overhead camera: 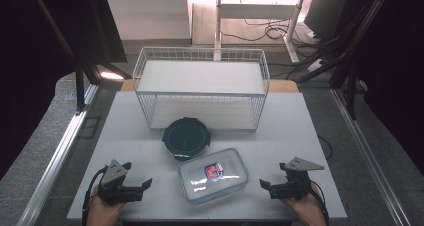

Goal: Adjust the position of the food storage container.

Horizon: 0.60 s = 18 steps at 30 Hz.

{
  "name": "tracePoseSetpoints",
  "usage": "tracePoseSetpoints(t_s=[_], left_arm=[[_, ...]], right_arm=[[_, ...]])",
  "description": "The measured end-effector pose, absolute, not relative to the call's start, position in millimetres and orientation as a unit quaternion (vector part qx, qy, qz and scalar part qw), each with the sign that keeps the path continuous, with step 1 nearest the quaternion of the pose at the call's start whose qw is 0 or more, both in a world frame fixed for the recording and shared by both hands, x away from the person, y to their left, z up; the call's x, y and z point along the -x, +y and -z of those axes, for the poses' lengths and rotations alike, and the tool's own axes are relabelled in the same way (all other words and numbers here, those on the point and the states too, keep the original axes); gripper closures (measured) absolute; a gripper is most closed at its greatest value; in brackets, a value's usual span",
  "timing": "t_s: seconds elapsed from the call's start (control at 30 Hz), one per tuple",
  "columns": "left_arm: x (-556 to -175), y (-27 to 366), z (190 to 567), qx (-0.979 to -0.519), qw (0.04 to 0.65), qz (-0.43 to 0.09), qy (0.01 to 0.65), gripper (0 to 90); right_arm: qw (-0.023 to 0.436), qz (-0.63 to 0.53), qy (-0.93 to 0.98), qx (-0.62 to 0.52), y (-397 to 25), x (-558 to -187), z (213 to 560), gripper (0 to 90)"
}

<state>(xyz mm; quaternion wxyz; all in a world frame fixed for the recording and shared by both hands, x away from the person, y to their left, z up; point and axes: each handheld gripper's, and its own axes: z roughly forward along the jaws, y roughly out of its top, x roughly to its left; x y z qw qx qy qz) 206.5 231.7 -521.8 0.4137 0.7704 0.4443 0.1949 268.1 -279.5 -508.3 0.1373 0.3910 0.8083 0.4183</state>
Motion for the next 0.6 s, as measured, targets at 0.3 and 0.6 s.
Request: tracePoseSetpoints(t_s=[0.3, 0.6], left_arm=[[-206.9, 230.1, 522.1, -0.768, 0.423, -0.177, 0.446, 6.6], [-208.4, 229.7, 525.4, -0.769, 0.418, -0.164, 0.454, 5.8]], right_arm=[[0.129, -0.402, 0.818, -0.392, -274.5, -267.8, 508.9, 0.8], [0.121, -0.409, 0.814, -0.394, -276.0, -268.5, 506.8, 9.3]])
